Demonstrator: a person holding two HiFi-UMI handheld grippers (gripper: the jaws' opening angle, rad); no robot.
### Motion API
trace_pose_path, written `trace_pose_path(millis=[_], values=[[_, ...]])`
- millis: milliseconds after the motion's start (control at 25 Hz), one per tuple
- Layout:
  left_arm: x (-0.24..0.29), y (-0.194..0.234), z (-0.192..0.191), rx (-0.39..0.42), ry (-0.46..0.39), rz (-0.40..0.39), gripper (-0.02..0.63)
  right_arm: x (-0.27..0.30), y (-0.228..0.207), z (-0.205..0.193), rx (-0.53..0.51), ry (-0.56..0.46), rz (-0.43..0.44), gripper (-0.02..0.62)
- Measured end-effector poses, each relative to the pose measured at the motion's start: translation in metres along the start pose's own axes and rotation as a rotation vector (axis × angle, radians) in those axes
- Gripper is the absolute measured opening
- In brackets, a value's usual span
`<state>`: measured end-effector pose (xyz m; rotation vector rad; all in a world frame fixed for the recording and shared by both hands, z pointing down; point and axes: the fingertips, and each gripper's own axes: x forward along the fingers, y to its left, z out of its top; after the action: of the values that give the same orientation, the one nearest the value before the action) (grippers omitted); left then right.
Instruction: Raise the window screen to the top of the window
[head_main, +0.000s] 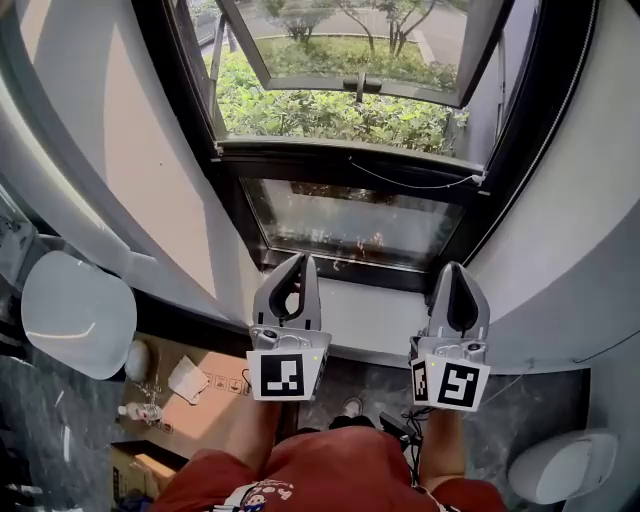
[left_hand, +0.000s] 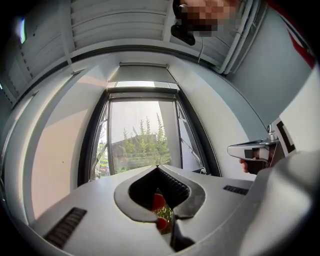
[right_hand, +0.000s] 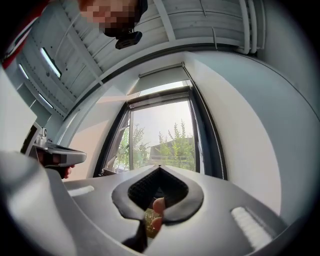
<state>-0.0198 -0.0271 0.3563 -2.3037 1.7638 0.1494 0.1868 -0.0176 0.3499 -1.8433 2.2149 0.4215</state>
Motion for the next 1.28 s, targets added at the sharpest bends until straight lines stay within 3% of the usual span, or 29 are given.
trace_pose_path(millis=[600,1280], values=[[0.077,0.021,-0.029,0.003,0.020,-0.003,0.005,0.077,-0.012,-0.041,0.001,0.021,0.007,0.009],[0.180,0.106,-0.057,-0.046,-0.014,-0.107,0.005,0.181,0.027,-0.060,-0.107,0.024,-0.094,0.009]])
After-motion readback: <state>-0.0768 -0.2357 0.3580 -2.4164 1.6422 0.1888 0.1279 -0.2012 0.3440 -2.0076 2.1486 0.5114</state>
